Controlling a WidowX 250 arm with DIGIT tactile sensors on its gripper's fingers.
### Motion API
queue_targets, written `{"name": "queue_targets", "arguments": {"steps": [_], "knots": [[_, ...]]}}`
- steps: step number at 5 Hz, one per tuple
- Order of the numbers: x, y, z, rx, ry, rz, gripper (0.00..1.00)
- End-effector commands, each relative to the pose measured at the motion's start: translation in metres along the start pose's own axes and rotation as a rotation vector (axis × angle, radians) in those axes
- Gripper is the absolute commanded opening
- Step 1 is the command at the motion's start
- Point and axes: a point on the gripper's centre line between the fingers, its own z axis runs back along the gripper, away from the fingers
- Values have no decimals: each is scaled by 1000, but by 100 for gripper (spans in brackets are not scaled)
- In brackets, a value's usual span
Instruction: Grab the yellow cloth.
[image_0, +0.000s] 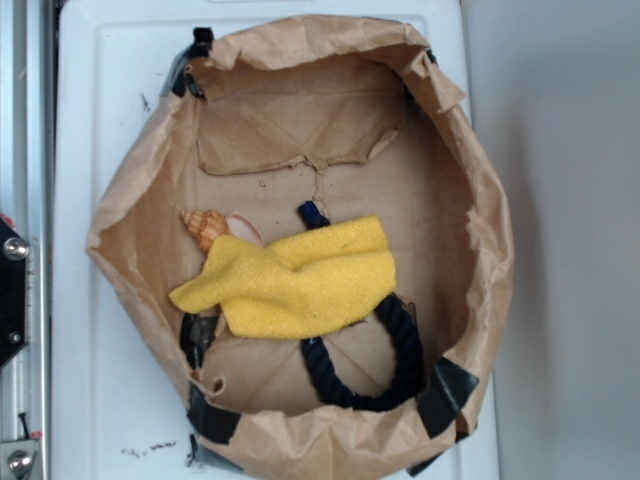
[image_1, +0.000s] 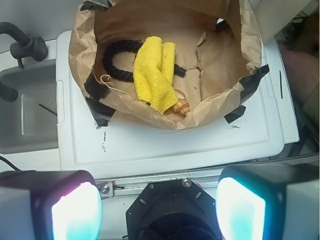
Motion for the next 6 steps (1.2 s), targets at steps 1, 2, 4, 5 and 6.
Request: {"name": "queue_targets", "arguments": {"steps": [1,2,4,5,6], "knots": [[0,0,0,0,0,0,100],[38,-12,-1,-23,-36,55,100],[101,-19,-13,-19,-100,85,100],[126,-9,-37,-40,-112,35,100],[136,15,-72,-27,-120,-1,100]]}}
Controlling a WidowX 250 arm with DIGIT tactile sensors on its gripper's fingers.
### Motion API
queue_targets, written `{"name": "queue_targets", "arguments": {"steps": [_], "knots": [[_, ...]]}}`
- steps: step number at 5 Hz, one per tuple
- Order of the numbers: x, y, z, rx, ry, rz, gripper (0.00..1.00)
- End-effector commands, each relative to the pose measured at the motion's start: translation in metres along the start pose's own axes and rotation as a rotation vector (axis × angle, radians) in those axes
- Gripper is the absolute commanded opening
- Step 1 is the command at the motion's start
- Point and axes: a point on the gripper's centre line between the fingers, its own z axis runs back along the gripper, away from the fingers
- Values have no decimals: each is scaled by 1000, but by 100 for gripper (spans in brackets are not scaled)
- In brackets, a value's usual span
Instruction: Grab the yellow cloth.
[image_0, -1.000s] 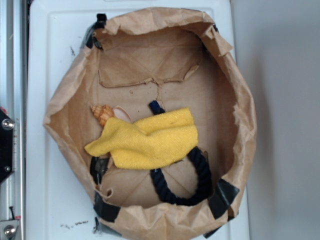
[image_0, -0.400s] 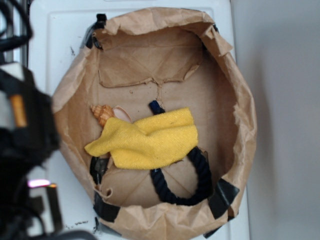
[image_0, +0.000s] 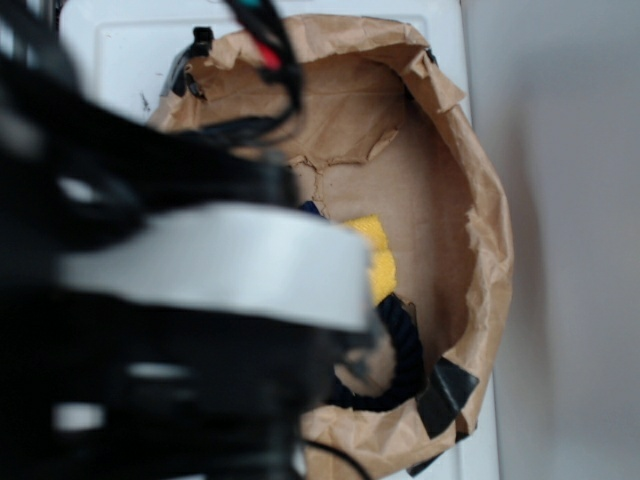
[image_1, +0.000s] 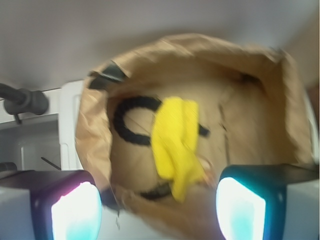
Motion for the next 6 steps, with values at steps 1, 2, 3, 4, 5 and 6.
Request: {"name": "queue_targets", "arguments": {"steps": [1,2,3,4,5,6], "knots": [[17,61,-56,10,-4,-1,100],[15,64,-76,10,23,-52,100],[15,64,-76,10,23,-52,100],[15,64,-76,10,23,-52,100],[15,64,-76,10,23,-52,100],[8,57,-96,5,53,-87,100]]}}
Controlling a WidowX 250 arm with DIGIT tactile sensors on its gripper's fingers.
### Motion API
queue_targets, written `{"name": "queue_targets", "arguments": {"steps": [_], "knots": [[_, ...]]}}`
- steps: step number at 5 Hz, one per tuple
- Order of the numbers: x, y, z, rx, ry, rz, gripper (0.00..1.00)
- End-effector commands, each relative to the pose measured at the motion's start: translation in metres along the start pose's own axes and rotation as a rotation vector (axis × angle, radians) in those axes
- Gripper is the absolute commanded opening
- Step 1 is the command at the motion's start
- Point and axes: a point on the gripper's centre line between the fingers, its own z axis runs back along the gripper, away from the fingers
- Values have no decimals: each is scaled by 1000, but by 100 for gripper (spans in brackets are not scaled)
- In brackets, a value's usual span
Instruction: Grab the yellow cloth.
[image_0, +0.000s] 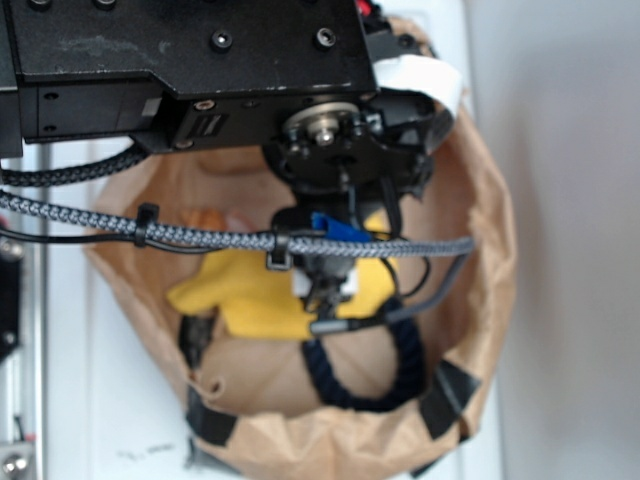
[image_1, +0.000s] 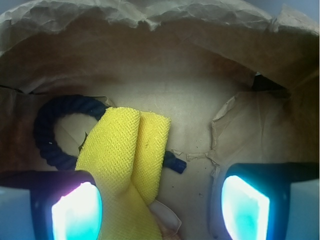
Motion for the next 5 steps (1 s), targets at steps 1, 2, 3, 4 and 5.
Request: {"name": "queue_targets", "arguments": {"steps": [1,2,3,4,5], "knots": [[-10,-27,-25,-27,48,-142,100],[-22,-46,-30,-64,115,-200,100],[-26,-55,-38,-104,156,-200,100],[-28,-62,-64,-36,120,-197,100],[-24,-60,-82,4,93,-186,100]]}}
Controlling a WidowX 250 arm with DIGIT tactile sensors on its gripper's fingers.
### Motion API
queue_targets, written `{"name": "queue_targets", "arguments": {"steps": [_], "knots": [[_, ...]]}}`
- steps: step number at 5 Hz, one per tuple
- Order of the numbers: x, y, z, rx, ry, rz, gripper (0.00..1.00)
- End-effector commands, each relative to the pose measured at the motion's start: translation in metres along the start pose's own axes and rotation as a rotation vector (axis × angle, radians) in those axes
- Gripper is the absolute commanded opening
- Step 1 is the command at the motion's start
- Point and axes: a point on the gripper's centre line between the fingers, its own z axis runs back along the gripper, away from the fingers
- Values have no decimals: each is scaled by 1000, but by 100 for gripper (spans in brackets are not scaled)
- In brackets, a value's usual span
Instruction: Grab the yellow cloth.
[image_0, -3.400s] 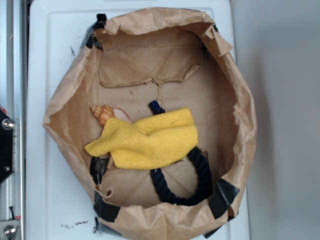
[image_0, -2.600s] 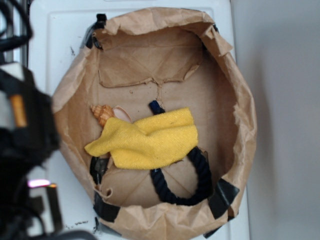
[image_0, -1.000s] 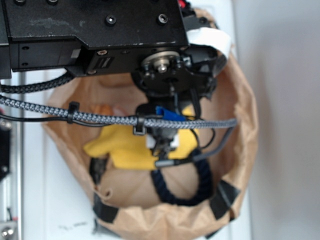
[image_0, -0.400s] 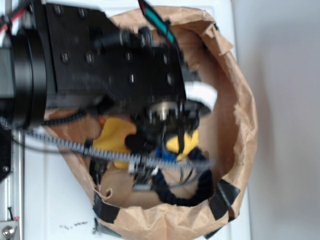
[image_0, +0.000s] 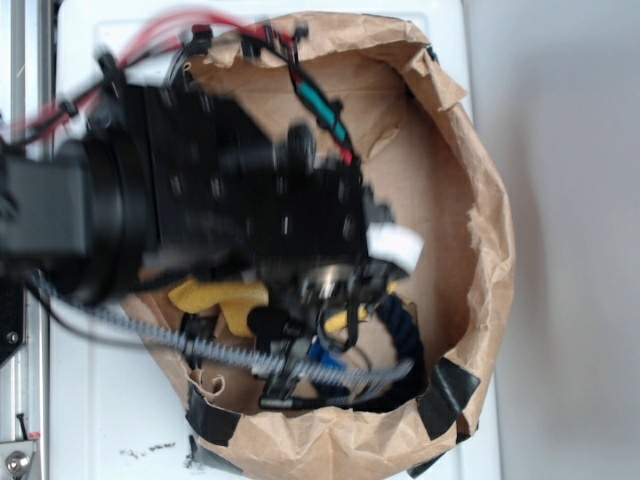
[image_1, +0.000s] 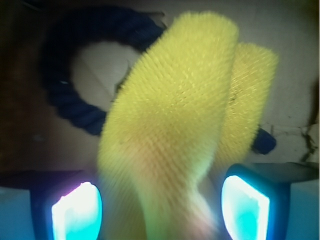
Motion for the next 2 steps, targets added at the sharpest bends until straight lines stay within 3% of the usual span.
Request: {"name": "queue_targets", "arguments": {"steps": [1,2], "knots": [[10,5,-10,63,-100,37,0],[7,10,6,27,-102,43,0]]}}
